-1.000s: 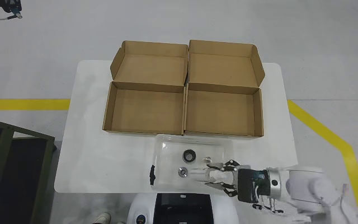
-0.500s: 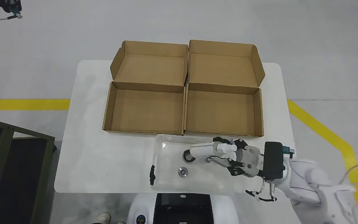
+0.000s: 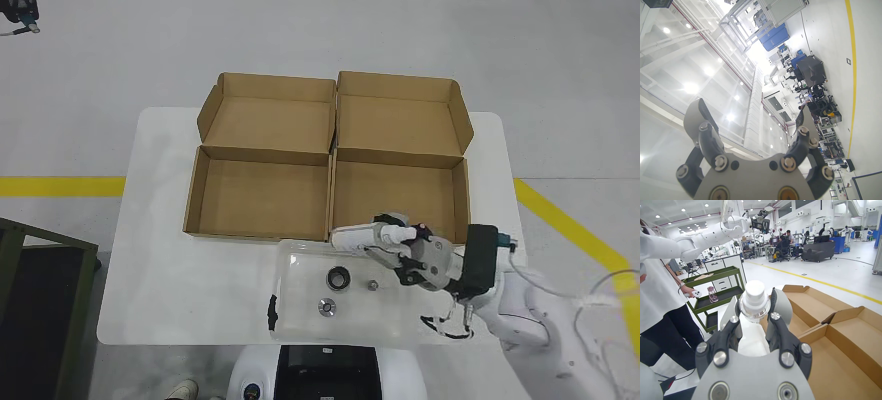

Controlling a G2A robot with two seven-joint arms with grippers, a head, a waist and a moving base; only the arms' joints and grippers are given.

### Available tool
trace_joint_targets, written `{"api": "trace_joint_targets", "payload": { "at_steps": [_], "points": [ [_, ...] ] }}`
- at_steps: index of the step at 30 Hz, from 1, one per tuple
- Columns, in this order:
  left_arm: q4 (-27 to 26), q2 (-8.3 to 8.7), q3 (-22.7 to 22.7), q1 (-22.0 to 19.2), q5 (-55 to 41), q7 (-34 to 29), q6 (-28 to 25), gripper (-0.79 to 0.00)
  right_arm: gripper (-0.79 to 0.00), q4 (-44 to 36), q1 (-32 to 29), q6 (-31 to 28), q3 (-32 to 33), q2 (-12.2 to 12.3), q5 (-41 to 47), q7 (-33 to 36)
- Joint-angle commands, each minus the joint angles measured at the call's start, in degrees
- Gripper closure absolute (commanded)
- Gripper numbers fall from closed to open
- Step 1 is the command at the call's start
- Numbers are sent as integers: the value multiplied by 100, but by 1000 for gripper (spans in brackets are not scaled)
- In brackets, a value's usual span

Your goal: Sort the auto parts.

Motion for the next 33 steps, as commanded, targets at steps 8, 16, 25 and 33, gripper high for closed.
{"api": "trace_joint_targets", "payload": {
  "at_steps": [8, 16, 25, 33],
  "points": [
    [0, 0, 0, 0, 0, 0, 0, -785, 0, 371, 321, 675, -265, -70, -603, 538],
    [0, 0, 0, 0, 0, 0, 0, -785, 0, 854, 938, 1440, -578, -160, -1063, 1450],
    [0, 0, 0, 0, 0, 0, 0, -785, 0, 1313, 1574, 1781, -1057, -292, -1322, 2047],
    [0, 0, 0, 0, 0, 0, 0, -785, 0, 1769, 2137, 2008, -1586, -458, -1514, 2294]
  ]
}}
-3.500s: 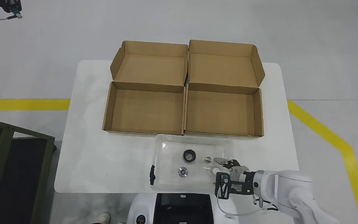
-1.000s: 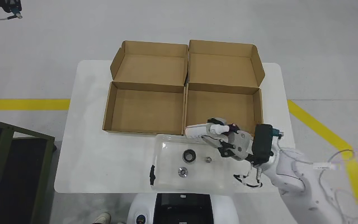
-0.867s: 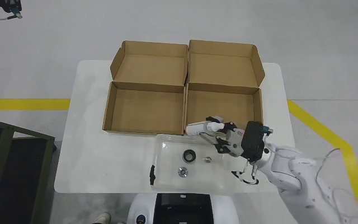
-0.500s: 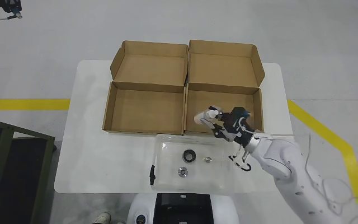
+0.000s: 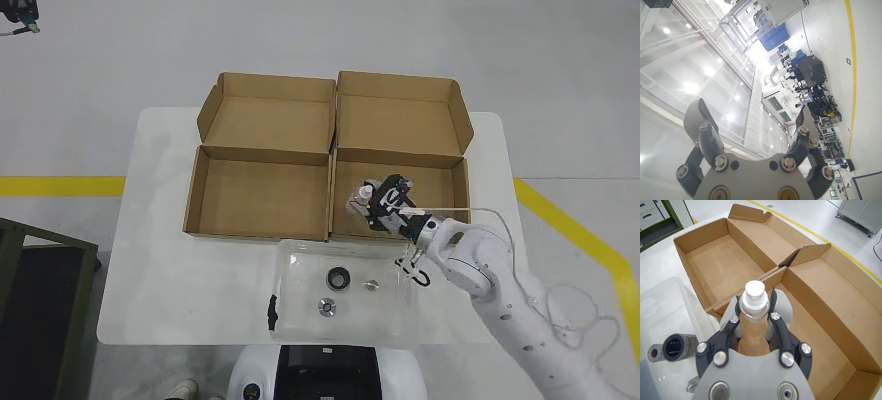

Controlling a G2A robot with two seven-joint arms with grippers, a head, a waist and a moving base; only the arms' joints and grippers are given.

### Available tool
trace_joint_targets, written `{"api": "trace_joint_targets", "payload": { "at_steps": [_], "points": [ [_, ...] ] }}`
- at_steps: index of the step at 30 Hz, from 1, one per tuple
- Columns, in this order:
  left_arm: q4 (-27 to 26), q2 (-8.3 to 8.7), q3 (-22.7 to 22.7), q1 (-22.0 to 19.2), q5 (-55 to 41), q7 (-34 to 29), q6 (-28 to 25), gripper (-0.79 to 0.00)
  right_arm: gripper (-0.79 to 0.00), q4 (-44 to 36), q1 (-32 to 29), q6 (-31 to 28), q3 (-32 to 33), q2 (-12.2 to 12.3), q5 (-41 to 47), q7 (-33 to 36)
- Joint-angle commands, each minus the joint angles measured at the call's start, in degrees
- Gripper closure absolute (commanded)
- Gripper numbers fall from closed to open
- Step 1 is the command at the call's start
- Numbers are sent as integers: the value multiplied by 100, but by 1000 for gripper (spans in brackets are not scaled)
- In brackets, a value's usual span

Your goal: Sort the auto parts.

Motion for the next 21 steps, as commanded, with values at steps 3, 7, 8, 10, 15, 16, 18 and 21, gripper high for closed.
{"api": "trace_joint_targets", "payload": {
  "at_steps": [3, 7, 8, 10, 15, 16, 18, 21],
  "points": [
    [0, 0, 0, 0, 0, 0, 0, -785, 0, 190, 251, 45, -263, -73, -329, 148],
    [0, 0, 0, 0, 0, 0, 0, -785, 0, 408, 425, 120, -448, -142, -509, 201],
    [0, 0, 0, 0, 0, 0, 0, -785, 0, 440, 459, 123, -481, -155, -558, 222],
    [0, 0, 0, 0, 0, 0, 0, -785, 0, 502, 504, 133, -529, -179, -618, 240],
    [0, 0, 0, 0, 0, 0, 0, -785, -108, 650, 565, 117, -567, -225, -590, 260],
    [0, 0, 0, 0, 0, 0, 0, -785, -197, 665, 572, 98, -569, -232, -585, 265],
    [0, 0, 0, 0, 0, 0, 0, -785, -391, 687, 576, 73, -559, -241, -569, 290],
    [0, 0, 0, 0, 0, 0, 0, -785, -785, 635, 565, 3, -518, -236, -694, 348]
  ]
}}
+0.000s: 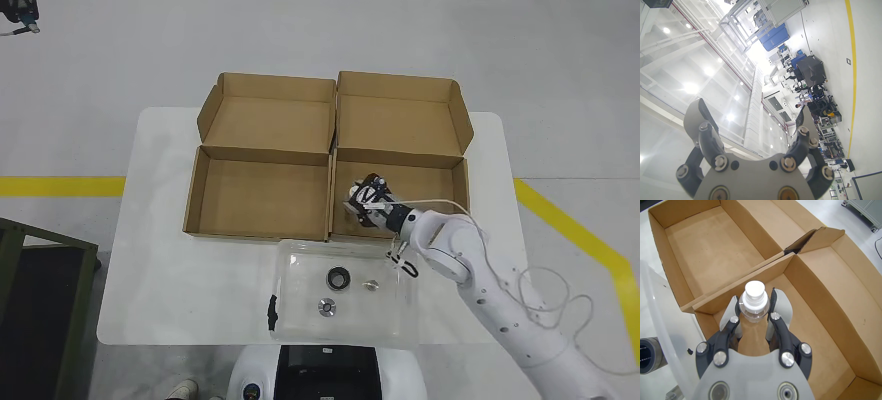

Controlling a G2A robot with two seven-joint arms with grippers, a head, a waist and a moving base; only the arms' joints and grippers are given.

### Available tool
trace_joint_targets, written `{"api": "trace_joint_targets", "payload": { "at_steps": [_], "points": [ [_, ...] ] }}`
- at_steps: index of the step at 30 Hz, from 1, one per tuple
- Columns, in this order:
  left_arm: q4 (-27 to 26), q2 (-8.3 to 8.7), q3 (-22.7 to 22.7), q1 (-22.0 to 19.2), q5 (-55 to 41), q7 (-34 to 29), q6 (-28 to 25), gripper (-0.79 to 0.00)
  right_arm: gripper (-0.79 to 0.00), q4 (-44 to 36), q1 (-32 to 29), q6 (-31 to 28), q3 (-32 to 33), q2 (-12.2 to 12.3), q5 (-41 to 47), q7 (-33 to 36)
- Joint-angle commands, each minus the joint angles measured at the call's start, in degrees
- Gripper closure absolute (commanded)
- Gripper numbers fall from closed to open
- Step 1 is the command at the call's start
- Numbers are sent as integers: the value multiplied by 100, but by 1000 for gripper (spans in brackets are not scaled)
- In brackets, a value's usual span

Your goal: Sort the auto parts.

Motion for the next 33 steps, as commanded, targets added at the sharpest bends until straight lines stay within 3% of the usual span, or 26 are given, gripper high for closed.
{"api": "trace_joint_targets", "payload": {
  "at_steps": [1, 13, 17, 25, 33],
  "points": [
    [0, 0, 0, 0, 0, 0, 0, -785, -785, -39, -43, -16, 50, 5, -11, 8],
    [0, 0, 0, 0, 0, 0, 0, -785, -785, -1022, -652, -329, 786, 150, 55, -5],
    [0, 0, 0, 0, 0, 0, 0, -785, -785, -1603, -1146, -729, 1124, 247, 197, 53],
    [0, 0, 0, 0, 0, 0, 0, -785, -785, -2896, -2357, -1619, 1897, 485, -373, 514],
    [0, 0, 0, 0, 0, 0, 0, -785, -785, -3370, -3262, -2552, 2327, 640, -643, 780]
  ]
}}
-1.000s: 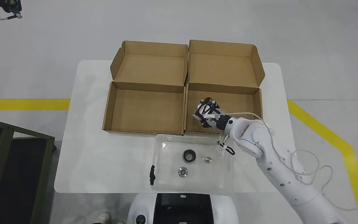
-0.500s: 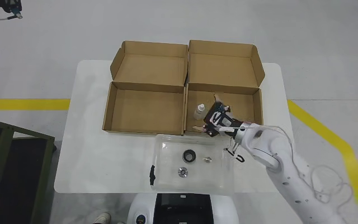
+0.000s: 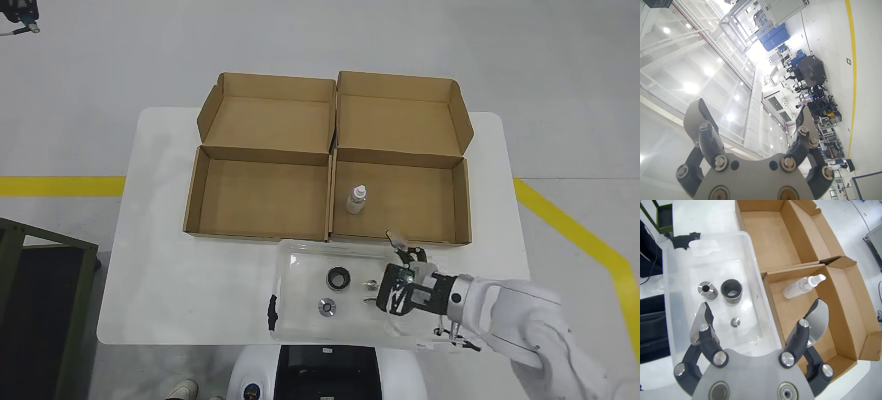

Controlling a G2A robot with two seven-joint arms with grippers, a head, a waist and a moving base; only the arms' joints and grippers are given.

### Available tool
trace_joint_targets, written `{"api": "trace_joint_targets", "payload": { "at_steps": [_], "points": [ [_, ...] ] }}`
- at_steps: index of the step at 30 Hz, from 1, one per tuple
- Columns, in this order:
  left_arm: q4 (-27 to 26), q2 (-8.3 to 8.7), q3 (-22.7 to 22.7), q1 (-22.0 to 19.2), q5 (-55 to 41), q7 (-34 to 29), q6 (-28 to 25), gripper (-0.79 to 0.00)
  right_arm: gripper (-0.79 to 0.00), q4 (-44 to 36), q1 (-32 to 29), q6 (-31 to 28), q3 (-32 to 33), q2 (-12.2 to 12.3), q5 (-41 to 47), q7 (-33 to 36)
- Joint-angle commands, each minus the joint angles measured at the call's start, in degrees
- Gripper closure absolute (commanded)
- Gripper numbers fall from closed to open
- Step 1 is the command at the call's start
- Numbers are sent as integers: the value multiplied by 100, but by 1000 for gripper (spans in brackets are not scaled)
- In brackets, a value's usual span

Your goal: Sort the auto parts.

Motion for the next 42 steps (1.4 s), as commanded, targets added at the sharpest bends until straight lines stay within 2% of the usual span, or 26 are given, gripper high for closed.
{"api": "trace_joint_targets", "payload": {
  "at_steps": [1, 8, 16, 20, 22, 24, 25, 34, 42],
  "points": [
    [0, 0, 0, 0, 0, 0, 0, -785, -785, -49, -126, -214, 64, 28, -123, -61],
    [0, 0, 0, 0, 0, 0, 0, -785, -785, 74, -357, -385, 6, 71, -597, -226],
    [0, 0, 0, 0, 0, 0, 0, -785, -757, 363, -155, -485, -382, 65, -775, -59],
    [0, 0, 0, 0, 0, 0, 0, -785, -699, 497, 17, -417, -572, 50, -835, 93],
    [0, 0, 0, 0, 0, 0, 0, -785, -597, 516, 124, -357, -677, 41, -948, 226],
    [0, 0, 0, 0, 0, 0, 0, -785, -585, 527, 212, -332, -785, 34, -1097, 319],
    [0, 0, 0, 0, 0, 0, 0, -785, -539, 541, 237, -309, -819, 31, -1127, 328],
    [0, 0, 0, 0, 0, 0, 0, -785, -508, 858, 552, -111, -1184, -23, -1214, 478],
    [0, 0, 0, 0, 0, 0, 0, -785, -379, 1076, 836, -125, -1425, -61, -1242, 706]
  ]
}}
